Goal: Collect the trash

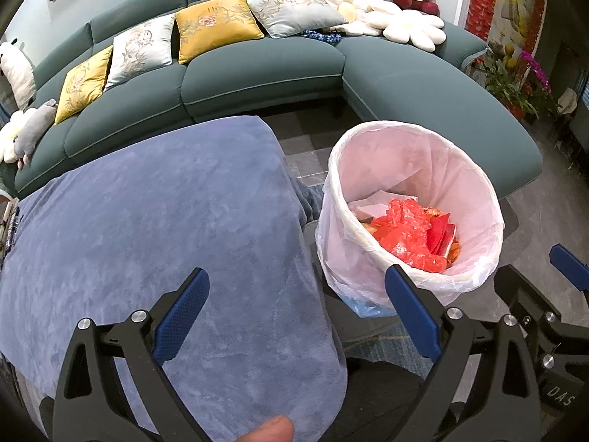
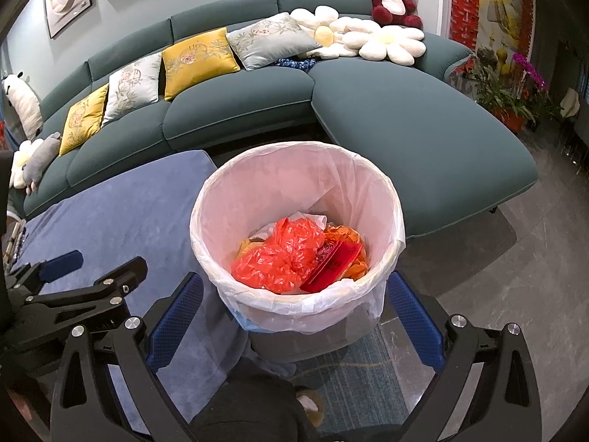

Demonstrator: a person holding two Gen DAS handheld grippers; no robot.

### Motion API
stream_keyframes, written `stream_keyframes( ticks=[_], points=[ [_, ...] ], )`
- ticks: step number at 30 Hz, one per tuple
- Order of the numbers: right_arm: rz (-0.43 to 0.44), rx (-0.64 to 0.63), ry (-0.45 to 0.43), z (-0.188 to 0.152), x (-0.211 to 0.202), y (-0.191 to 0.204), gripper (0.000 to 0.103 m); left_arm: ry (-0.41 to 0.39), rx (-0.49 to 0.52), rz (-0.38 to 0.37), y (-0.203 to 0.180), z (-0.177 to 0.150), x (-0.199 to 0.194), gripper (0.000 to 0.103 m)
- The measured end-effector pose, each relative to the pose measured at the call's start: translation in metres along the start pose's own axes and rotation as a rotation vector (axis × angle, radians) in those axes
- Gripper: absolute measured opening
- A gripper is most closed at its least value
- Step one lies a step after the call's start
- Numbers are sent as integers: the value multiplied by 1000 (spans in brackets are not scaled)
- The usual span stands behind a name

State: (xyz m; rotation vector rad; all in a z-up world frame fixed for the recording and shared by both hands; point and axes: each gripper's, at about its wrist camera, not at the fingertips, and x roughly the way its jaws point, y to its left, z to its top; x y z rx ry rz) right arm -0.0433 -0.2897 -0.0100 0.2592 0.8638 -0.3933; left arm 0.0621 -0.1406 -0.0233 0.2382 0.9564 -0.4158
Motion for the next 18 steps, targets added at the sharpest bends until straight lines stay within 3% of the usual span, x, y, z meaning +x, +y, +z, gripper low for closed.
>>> stream_keyframes(
  ticks=[18],
  points=[
    [-8, -22, 10, -8, 3, 6, 96, 6, -8, 22, 4, -6, 2, 92]
  ],
)
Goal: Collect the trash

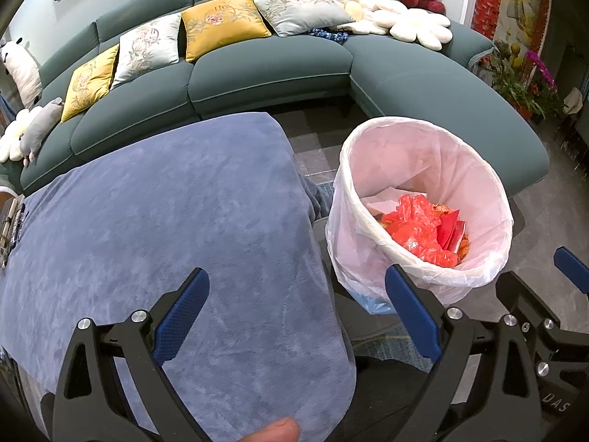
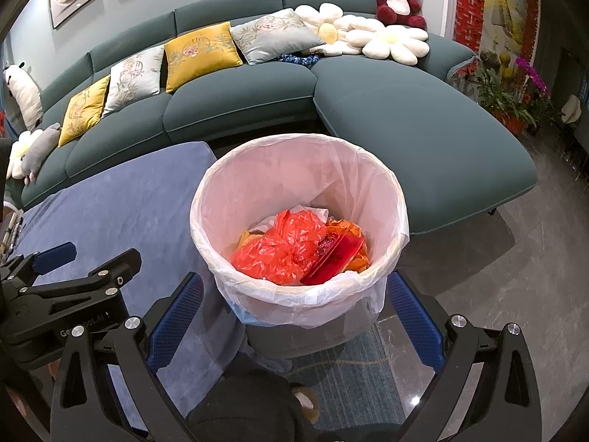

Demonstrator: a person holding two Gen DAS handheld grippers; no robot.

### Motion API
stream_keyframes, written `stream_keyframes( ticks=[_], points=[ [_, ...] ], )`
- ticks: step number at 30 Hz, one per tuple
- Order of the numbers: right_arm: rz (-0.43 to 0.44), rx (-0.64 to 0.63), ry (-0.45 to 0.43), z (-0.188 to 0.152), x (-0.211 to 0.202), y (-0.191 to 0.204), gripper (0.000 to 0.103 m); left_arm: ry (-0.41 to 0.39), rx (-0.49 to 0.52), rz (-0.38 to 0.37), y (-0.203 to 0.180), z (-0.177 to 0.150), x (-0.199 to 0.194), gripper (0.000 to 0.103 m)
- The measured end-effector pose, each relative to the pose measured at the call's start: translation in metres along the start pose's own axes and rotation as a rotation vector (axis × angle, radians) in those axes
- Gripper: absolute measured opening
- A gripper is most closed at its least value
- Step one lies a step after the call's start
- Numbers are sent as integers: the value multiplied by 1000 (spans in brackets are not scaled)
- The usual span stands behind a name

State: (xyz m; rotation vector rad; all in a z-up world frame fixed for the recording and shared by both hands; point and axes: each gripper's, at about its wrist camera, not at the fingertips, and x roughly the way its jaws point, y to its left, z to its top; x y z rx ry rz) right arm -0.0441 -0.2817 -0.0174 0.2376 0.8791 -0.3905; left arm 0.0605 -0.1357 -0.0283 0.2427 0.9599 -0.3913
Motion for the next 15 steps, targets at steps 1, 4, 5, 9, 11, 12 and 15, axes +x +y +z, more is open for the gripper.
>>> stream_keyframes(
  ticks=[1, 4, 5, 9, 11, 12, 15],
  points=[
    [0, 1, 0, 0, 0, 0, 96, 0, 1, 1, 0, 0, 0, 92],
    [0, 2, 0, 0, 0, 0, 96, 2, 0, 2, 0, -1, 0, 92],
    [1, 2, 1, 0, 0, 0, 96, 2, -1, 3, 0, -1, 0, 92],
    [1, 4, 4, -3, 3, -2, 96, 2, -4, 7, -1, -1, 0, 92],
    [-1, 2, 4, -4, 3, -2, 96, -1, -3, 6, -2, -1, 0, 92],
    [-1, 1, 5, -4, 3, -3, 96, -2, -3, 8, -2, -1, 0, 92],
    [-1, 2, 4, -6, 3, -4, 96, -3, -3, 5, -3, -1, -1, 92]
  ],
)
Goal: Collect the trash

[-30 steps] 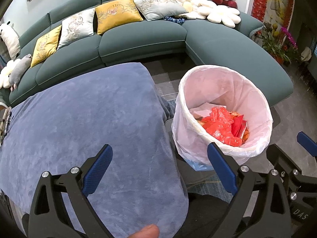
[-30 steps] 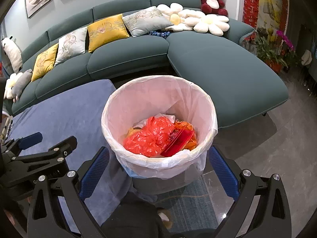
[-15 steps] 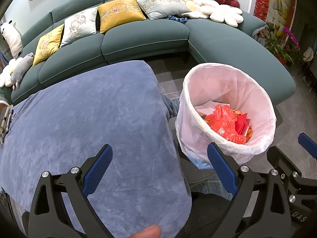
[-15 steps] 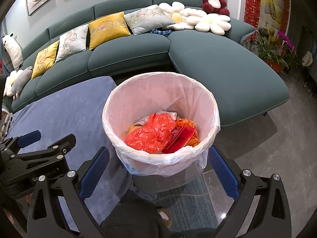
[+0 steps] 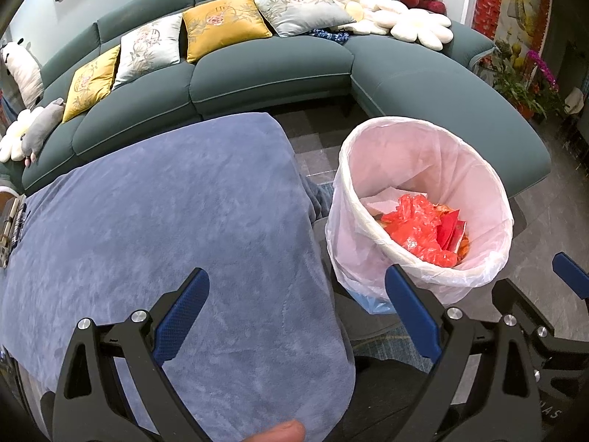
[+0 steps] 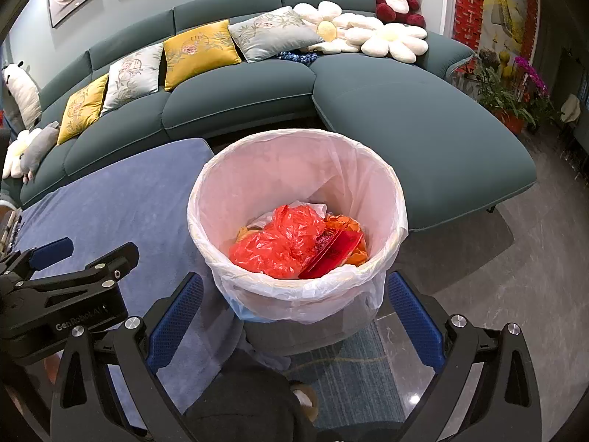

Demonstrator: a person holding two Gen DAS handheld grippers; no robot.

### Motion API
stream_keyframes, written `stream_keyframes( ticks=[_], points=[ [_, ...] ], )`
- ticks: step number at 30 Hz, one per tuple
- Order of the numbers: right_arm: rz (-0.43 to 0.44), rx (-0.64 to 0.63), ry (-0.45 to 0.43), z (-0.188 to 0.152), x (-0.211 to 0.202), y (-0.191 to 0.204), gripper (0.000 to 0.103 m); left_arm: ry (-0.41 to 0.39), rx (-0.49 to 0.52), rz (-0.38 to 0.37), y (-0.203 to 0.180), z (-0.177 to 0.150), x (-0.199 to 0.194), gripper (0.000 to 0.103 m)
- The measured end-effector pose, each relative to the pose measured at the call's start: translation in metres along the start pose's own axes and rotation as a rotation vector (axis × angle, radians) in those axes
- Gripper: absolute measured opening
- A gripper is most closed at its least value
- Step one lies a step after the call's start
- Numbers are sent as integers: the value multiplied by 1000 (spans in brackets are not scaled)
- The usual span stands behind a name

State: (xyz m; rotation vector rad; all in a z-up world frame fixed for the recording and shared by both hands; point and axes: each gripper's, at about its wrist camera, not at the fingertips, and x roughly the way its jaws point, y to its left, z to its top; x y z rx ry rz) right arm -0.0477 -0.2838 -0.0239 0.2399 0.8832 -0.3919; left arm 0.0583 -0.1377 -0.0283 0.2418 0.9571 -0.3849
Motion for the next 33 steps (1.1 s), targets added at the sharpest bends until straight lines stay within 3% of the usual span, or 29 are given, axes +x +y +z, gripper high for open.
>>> stream_keyframes(
  ticks=[33],
  points=[
    [-12, 6, 16, -10, 5, -5, 96, 6, 1, 29, -4, -2, 7, 92]
  ],
)
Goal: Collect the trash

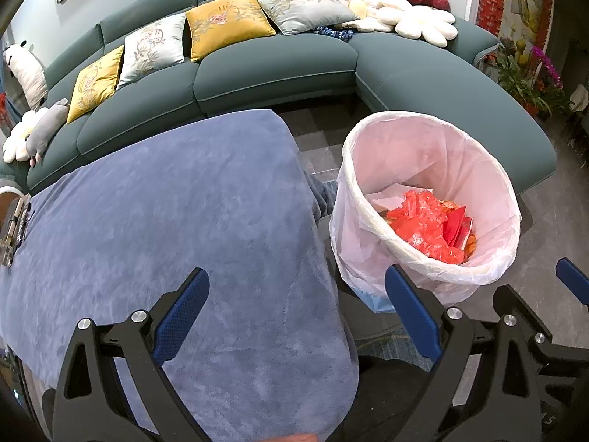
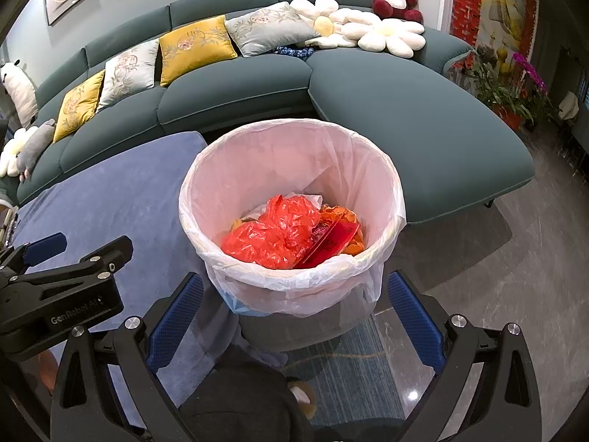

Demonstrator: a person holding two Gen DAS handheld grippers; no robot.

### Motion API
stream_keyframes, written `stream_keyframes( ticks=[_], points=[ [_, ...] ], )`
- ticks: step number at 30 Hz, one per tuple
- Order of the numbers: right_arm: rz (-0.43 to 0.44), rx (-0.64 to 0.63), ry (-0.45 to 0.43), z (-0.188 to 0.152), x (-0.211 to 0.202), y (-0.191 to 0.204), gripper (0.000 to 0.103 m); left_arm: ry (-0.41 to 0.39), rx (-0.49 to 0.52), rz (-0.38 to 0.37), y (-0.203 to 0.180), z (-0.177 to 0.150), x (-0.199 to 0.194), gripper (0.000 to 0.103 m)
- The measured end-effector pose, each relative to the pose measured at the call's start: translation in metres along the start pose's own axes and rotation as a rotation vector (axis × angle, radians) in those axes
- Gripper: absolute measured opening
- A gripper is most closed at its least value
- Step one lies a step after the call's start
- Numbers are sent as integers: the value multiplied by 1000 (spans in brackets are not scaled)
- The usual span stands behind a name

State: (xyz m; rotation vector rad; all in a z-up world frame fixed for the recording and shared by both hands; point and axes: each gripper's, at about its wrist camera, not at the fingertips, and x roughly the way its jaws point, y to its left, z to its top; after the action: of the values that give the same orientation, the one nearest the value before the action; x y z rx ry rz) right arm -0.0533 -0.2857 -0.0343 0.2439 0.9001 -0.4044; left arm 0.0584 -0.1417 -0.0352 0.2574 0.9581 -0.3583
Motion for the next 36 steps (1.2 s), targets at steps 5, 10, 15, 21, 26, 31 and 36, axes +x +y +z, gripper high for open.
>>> stream_keyframes(
  ticks=[5, 10, 15, 21, 26, 31, 36],
  points=[
    [-2, -1, 3, -3, 2, -1, 96, -5, 3, 5, 0, -1, 0, 92],
    [-2, 1, 7, -3, 4, 0, 96, -19, 5, 24, -2, -4, -1, 92],
    [-2, 1, 8, -3, 4, 1, 96, -12, -1, 31, -1, -3, 0, 92],
    [0, 3, 9, -3, 4, 1, 96, -3, -11, 27, 2, -3, 1, 92],
    [-1, 0, 10, -5, 6, 2, 96, -2, -11, 26, 2, -3, 1, 92],
    [0, -1, 12, -6, 6, 2, 96, -1, -5, 25, 2, -5, 2, 92],
    [0, 1, 11, -5, 6, 2, 96, 6, -4, 23, 1, -6, 2, 92]
  ],
)
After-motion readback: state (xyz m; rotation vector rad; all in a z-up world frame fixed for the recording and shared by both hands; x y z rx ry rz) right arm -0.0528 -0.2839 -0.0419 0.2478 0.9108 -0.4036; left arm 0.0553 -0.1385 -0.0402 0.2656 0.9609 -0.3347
